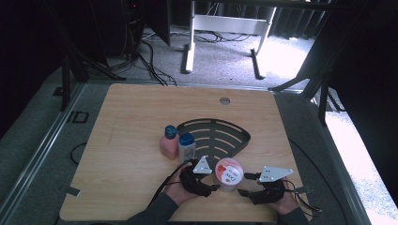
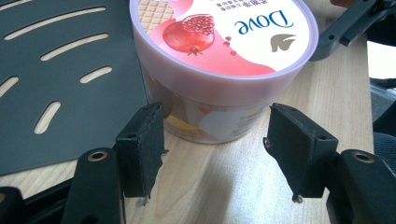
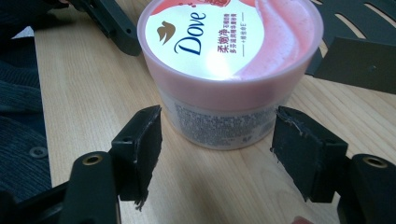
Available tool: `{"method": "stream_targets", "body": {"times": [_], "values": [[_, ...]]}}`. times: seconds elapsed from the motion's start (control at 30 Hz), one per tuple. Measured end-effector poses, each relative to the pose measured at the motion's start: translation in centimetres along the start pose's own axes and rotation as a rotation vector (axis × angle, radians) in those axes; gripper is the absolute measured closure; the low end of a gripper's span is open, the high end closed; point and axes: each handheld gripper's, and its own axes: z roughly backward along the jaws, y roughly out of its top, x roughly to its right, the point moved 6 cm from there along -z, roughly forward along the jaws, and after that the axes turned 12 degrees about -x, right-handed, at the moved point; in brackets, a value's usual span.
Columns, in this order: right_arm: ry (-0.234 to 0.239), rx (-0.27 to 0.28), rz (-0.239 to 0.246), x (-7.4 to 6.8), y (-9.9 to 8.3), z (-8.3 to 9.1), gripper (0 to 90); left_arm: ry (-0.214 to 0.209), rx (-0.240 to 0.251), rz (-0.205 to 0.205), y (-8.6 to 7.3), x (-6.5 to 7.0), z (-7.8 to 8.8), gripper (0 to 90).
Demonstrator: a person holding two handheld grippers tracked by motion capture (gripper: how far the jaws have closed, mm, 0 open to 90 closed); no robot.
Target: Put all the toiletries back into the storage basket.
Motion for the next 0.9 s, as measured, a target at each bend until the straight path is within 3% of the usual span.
{"method": "stream_targets", "body": {"times": [0.17, 0.47, 0.9], "values": [[0.002, -0.013, 0.022, -0.1, 0.2, -0.4, 30.9, -0.006, -0.006, -0.017, 0.0, 0.1, -0.2, 36.5], [-0.021, 0.012, 0.025, 0.3, 0.6, -0.6, 29.6, 0.023, -0.01, -0.037, 0.3, 0.1, -1.2, 30.2], [-0.031, 0.005, 0.035, 0.5, 0.9, -1.1, 22.8, 0.038, 0.045, -0.058, 0.7, 0.2, -1.2, 22.1]]}}
